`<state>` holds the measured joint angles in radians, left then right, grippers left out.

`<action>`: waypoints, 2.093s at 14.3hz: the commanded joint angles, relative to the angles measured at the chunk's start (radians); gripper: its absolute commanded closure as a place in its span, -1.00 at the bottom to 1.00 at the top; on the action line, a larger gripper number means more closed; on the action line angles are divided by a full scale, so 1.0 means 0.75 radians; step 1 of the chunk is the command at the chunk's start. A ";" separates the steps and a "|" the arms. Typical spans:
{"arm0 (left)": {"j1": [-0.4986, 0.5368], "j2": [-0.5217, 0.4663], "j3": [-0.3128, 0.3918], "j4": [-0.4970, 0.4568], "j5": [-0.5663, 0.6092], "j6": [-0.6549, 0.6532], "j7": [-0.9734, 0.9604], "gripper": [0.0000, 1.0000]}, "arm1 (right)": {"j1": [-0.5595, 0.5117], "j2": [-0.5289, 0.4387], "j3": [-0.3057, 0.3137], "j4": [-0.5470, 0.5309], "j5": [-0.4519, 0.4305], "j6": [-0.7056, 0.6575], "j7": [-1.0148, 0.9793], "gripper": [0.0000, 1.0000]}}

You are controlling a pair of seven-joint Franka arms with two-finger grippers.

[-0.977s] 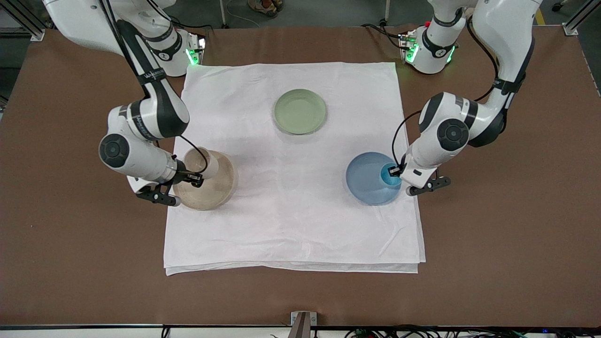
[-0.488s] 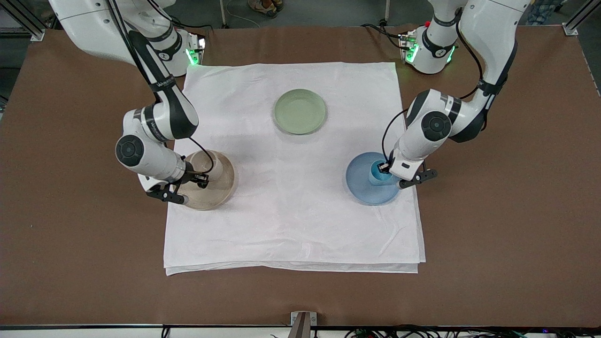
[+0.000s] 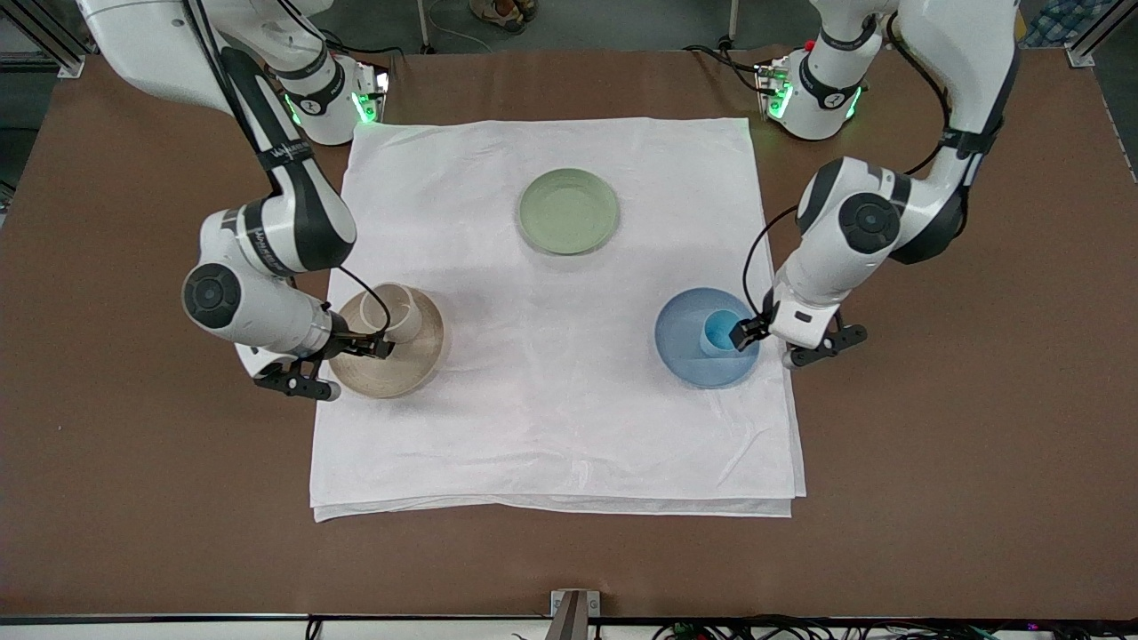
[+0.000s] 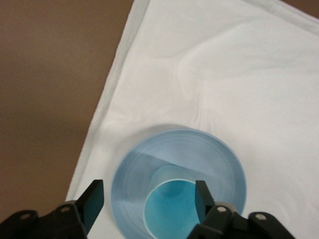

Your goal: Place blue cup in blue plate and white mug in gray plate

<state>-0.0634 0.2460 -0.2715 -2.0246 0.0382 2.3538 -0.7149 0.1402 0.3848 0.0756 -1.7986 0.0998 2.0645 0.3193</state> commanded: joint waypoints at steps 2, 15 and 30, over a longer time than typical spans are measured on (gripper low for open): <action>0.144 -0.052 -0.006 0.308 0.012 -0.411 0.271 -1.00 | -0.191 -0.042 -0.005 0.154 -0.057 -0.269 -0.331 -1.00; 0.230 -0.307 0.073 0.685 0.010 -1.160 0.781 -1.00 | -0.377 -0.194 -0.007 0.523 -0.148 -0.850 -0.526 -1.00; 0.103 -0.467 0.215 0.519 -0.080 -1.183 0.828 -1.00 | -0.146 -0.586 -0.248 0.235 -0.155 -0.855 -0.520 -1.00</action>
<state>0.0149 -0.0652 -0.1119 -1.6008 -0.0059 1.4441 -0.1052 0.0129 0.0415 -0.0972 -1.5228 -0.0194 1.3898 -0.0839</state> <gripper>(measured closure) 0.000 0.000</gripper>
